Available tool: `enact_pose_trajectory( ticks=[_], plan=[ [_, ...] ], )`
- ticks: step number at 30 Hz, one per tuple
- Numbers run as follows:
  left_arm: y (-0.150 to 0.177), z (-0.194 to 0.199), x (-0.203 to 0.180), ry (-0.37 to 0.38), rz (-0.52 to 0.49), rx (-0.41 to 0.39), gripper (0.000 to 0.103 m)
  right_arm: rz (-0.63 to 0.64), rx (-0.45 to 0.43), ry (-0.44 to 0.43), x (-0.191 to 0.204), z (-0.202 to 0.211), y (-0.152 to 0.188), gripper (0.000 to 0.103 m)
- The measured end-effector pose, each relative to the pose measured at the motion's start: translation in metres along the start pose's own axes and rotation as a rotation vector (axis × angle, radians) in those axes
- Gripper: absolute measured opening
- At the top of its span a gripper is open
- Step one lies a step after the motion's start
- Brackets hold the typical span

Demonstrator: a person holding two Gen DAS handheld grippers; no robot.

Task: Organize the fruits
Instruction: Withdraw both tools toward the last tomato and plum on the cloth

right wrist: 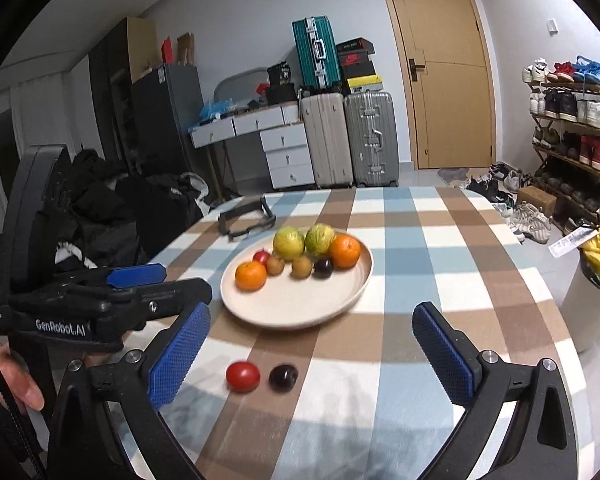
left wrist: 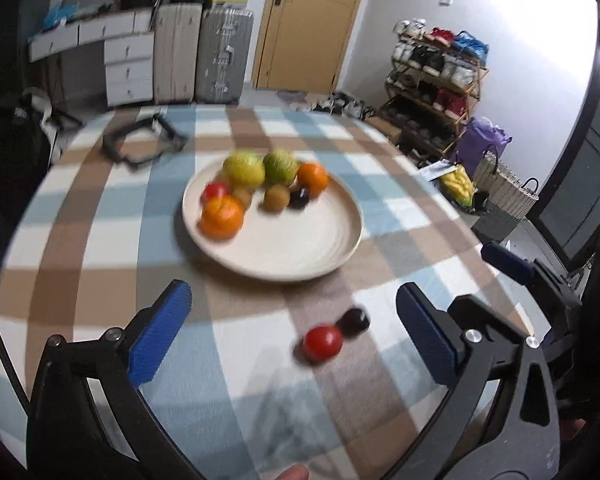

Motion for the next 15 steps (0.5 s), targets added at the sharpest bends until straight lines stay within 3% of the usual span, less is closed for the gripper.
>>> enact_pose_trajectory(
  ticks=[7,15],
  plan=[
    [0.040,-0.014,0.022,-0.020,0.041,0.072,0.102,-0.004,0.086,-0.001,0.005,-0.012,0.028,0.103],
    [0.052,-0.020,0.044,-0.024,0.091,0.092,0.102,-0.032,0.177,-0.042,0.004,-0.039,0.045,0.103]
  ],
)
Point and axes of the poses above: each gripper's, at about its wrist camera, not at the fingertips, and z roughly against the way its jaws point, x to its left, y to its underside, the point moved 7 cm from there along -z, roughly the way its jaws point, and after that the axes turned 3 degrees about z, right-handed, at the moved point
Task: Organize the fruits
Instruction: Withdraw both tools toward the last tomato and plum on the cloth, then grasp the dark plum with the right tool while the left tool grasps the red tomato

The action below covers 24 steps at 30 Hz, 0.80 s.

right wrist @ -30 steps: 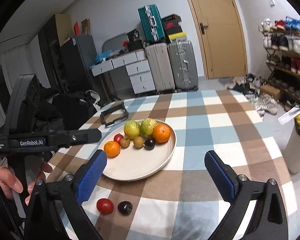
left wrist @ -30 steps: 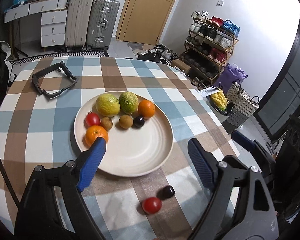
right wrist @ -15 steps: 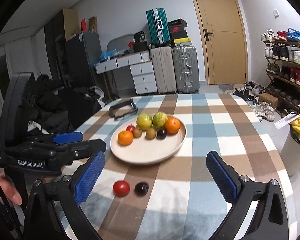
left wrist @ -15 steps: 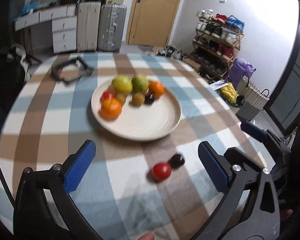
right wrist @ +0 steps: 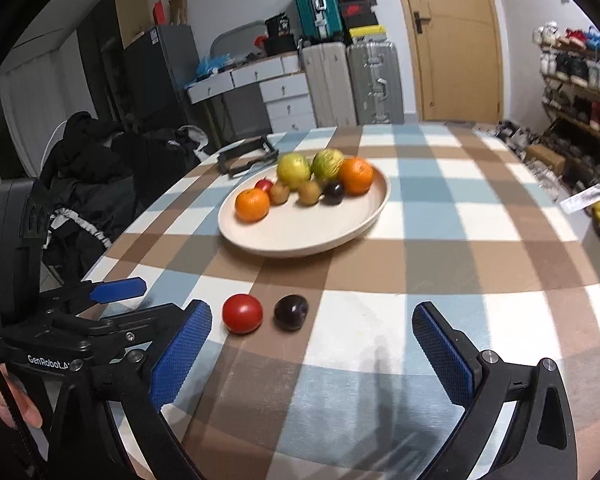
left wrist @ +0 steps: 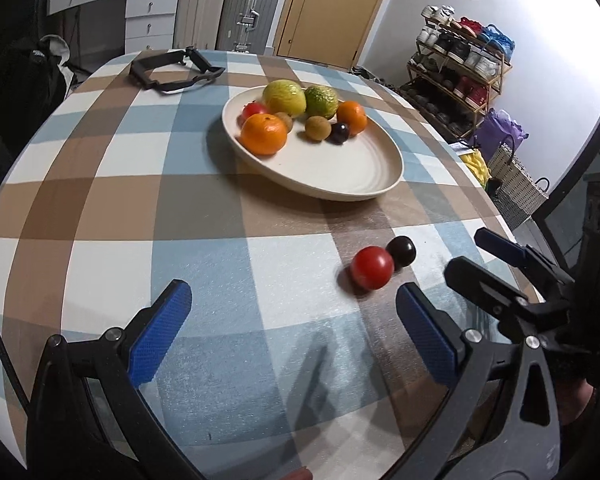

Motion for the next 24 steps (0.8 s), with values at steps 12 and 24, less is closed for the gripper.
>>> enact_pose_trajectory(
  ticks=[12,24],
  plan=[
    [-0.005,-0.004,0.018,-0.003,0.047,0.023,0.102,-0.059,0.117,-0.023,-0.008,-0.031,0.002,0.086],
    [-0.014,0.000,0.026,-0.020,0.063,0.008,0.102,-0.088,0.182,-0.078,-0.008,-0.047,0.002,0.047]
  ],
)
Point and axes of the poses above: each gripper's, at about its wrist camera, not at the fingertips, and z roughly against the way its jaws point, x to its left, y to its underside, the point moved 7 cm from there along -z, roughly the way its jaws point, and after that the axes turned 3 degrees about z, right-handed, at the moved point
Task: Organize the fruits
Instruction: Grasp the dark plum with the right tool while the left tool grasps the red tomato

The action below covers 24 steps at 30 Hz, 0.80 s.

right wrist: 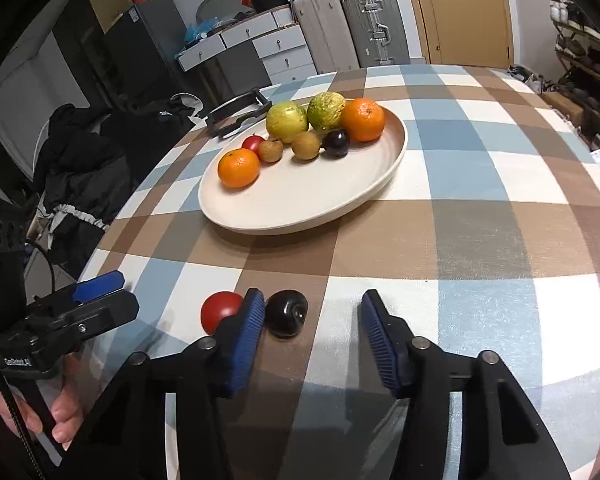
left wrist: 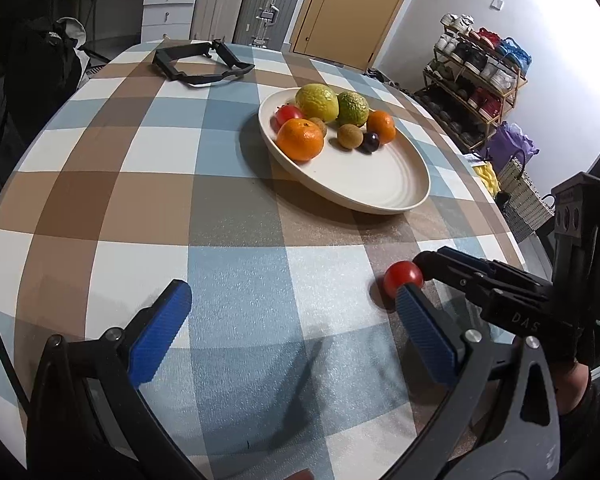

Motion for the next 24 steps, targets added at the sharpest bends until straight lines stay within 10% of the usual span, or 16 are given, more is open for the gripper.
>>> enact_pose_trajectory(
  ticks=[8,24],
  plan=[
    [0.001,0.001,-0.008,-0.008,-0.017,0.003,0.102,0.019,0.007,-0.060,0.013,-0.002,0.003,0.023],
    [-0.002,-0.026,-0.067,-0.026,-0.194,0.049,0.102,-0.100,-0.127,-0.030,-0.037,0.045,0.003,0.022]
  ],
)
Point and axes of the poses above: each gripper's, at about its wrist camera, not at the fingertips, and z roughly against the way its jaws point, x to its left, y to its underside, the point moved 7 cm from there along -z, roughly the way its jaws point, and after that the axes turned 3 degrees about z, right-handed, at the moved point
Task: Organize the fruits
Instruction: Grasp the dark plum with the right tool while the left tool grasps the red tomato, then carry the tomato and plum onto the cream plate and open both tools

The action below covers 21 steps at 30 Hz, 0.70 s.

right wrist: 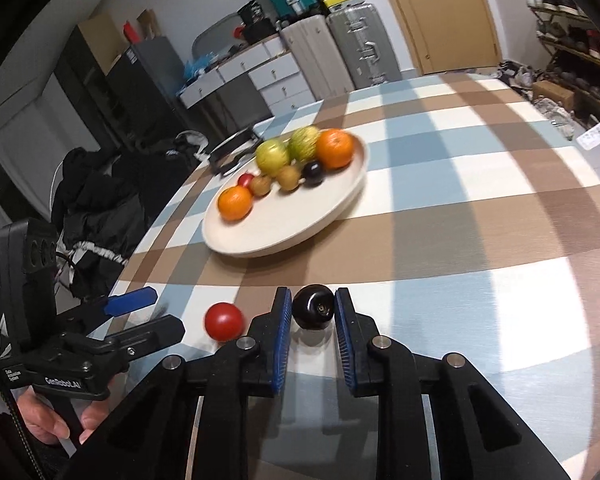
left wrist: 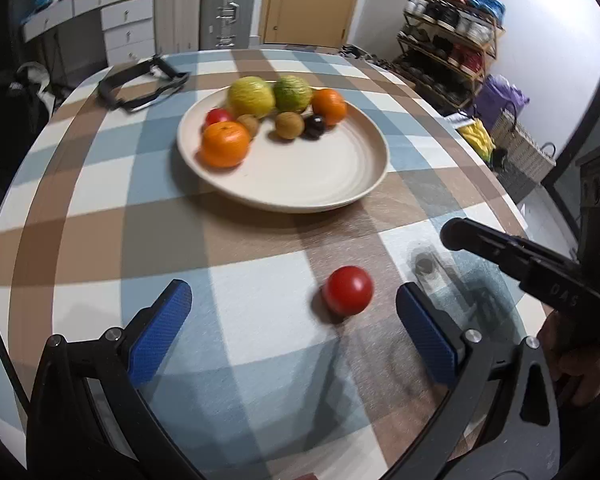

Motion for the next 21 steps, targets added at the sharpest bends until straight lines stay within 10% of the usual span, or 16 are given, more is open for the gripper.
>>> enact_pose_trajectory(
  ticks=[10,21],
  plan=[
    [-0.003,-0.018,-0.028,0.035,-0.084,0.028,0.082,-0.008,-0.043,0.030,-0.022,0.023,-0.001,0.022],
    [-0.002,-0.024,-0.027,0.084,-0.082,0.052,0.030,-0.002,-0.040,0.030,-0.022,0.020,-0.004,0.022]
  ],
)
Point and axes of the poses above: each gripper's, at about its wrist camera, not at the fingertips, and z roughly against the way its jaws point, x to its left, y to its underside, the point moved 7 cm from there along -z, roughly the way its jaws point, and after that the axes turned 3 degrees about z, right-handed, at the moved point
